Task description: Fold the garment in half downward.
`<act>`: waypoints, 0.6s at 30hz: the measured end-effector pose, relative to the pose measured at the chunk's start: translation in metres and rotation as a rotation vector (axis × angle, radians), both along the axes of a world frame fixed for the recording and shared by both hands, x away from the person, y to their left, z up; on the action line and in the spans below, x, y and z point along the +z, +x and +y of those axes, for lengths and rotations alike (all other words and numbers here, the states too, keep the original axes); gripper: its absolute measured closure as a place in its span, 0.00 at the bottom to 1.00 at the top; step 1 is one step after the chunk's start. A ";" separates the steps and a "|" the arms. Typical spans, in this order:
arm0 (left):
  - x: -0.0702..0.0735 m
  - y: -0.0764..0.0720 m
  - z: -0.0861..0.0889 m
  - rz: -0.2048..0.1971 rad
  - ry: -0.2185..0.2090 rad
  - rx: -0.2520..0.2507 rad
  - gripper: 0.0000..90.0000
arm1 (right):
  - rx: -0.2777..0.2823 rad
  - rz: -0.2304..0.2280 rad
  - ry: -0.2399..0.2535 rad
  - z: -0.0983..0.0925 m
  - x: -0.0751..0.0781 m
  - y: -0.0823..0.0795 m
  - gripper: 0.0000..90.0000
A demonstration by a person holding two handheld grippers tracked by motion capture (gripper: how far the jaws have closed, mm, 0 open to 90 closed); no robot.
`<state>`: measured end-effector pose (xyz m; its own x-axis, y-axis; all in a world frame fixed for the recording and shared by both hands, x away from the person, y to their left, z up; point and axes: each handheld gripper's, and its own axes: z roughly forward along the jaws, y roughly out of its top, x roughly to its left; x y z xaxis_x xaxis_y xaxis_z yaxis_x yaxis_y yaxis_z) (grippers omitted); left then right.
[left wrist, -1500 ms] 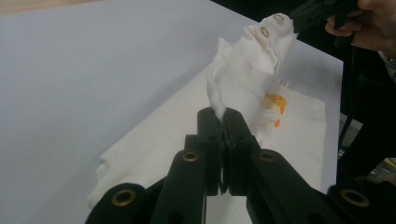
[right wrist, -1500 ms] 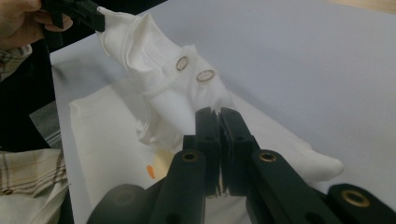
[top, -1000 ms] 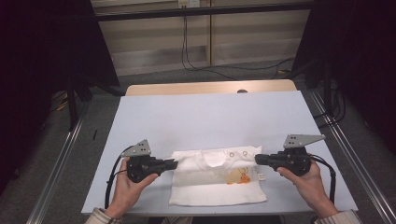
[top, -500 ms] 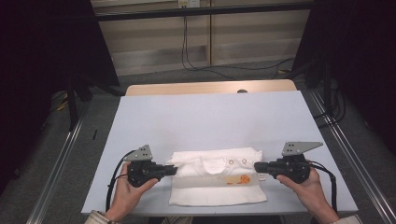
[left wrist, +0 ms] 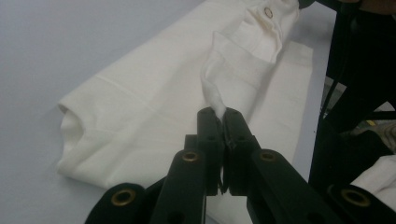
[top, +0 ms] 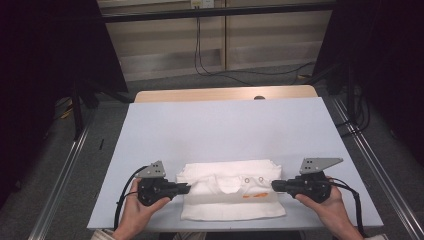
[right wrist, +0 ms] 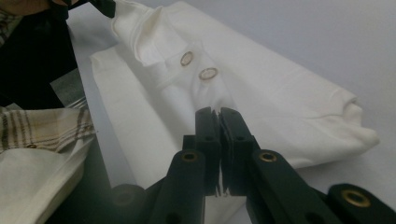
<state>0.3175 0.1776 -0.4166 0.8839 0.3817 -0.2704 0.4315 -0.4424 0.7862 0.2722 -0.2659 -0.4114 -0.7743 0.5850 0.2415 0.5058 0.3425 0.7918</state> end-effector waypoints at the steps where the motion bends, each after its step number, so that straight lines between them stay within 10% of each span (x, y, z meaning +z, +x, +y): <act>1: 0.000 0.000 0.000 -0.008 0.006 0.000 0.97 | -0.005 -0.004 -0.003 0.000 -0.001 -0.001 0.97; 18: -0.016 -0.010 0.000 0.016 0.059 -0.020 0.96 | 0.030 0.036 -0.041 0.005 -0.014 -0.010 0.96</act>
